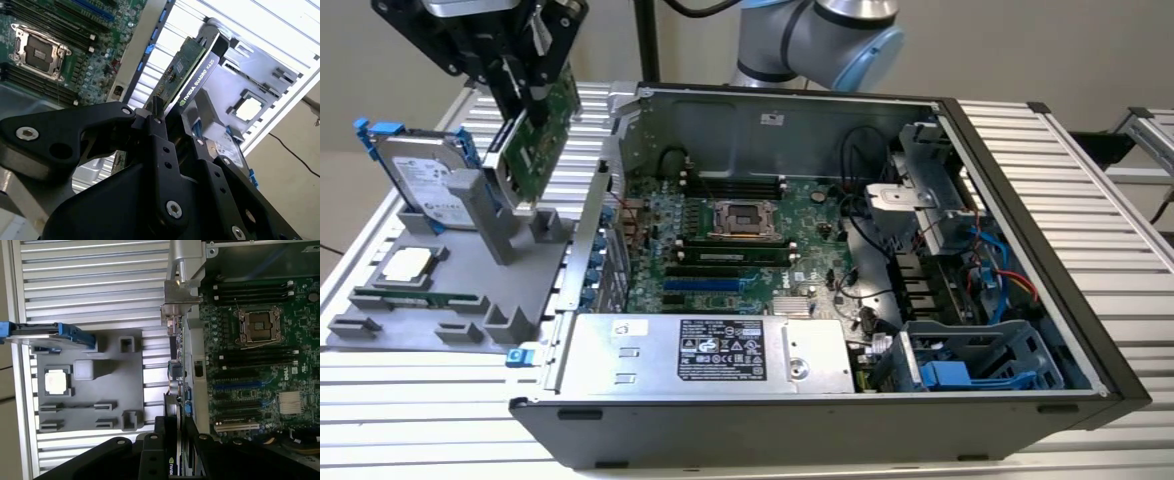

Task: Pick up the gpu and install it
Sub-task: 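Pick up the gpu and move the gpu toward the slot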

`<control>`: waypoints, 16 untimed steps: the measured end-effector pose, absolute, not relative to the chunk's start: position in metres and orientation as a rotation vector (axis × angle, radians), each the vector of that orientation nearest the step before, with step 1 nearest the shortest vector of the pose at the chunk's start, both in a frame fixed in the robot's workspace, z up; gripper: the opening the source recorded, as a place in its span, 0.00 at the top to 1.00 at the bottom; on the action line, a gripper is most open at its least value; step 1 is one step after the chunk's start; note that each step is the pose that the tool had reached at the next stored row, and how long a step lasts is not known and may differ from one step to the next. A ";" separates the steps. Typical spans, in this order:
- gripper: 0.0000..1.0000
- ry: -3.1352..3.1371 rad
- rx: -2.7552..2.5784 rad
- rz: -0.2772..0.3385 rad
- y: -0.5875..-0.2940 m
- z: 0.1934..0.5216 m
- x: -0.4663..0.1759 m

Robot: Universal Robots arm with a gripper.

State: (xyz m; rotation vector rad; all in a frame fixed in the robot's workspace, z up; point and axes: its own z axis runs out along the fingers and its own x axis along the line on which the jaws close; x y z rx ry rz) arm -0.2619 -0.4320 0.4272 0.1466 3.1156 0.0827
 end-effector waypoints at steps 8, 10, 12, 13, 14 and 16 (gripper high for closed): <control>1.00 3.116 0.147 0.083 -0.432 0.427 -0.251; 1.00 3.116 0.147 0.083 -0.432 0.427 -0.248; 1.00 3.116 0.147 0.083 -0.432 0.427 -0.246; 1.00 3.116 0.147 0.083 -0.432 0.427 -0.244; 1.00 3.116 0.147 0.083 -0.432 0.427 -0.243; 1.00 3.116 0.147 0.083 -0.432 0.427 -0.240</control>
